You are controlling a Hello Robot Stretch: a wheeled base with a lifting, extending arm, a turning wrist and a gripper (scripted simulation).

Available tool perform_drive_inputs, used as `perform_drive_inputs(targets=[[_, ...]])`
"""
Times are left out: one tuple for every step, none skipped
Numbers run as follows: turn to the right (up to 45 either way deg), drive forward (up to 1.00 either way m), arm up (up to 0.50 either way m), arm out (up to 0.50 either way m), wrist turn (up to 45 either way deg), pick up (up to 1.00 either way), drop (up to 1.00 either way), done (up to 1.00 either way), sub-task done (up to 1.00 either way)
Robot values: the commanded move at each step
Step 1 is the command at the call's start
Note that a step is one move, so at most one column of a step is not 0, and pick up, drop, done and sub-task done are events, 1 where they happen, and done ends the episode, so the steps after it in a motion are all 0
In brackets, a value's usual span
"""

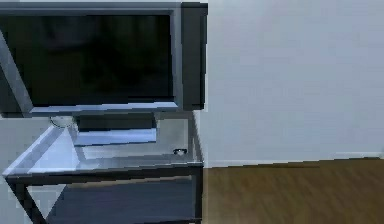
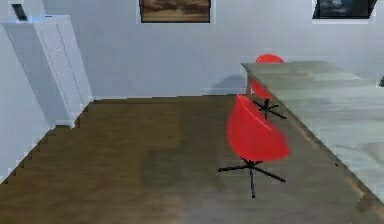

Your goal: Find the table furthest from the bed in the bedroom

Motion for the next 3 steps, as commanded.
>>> perform_drive_inputs(targets=[[0.0,0.10,0.00,0.00,0.0,0.00,0.00,0.00,0.00],[-24.0,0.00,0.00,0.00,0.0,0.00,0.00,0.00,0.00],[0.0,0.00,0.00,0.00,0.0,0.00,0.00,1.00,0.00]])
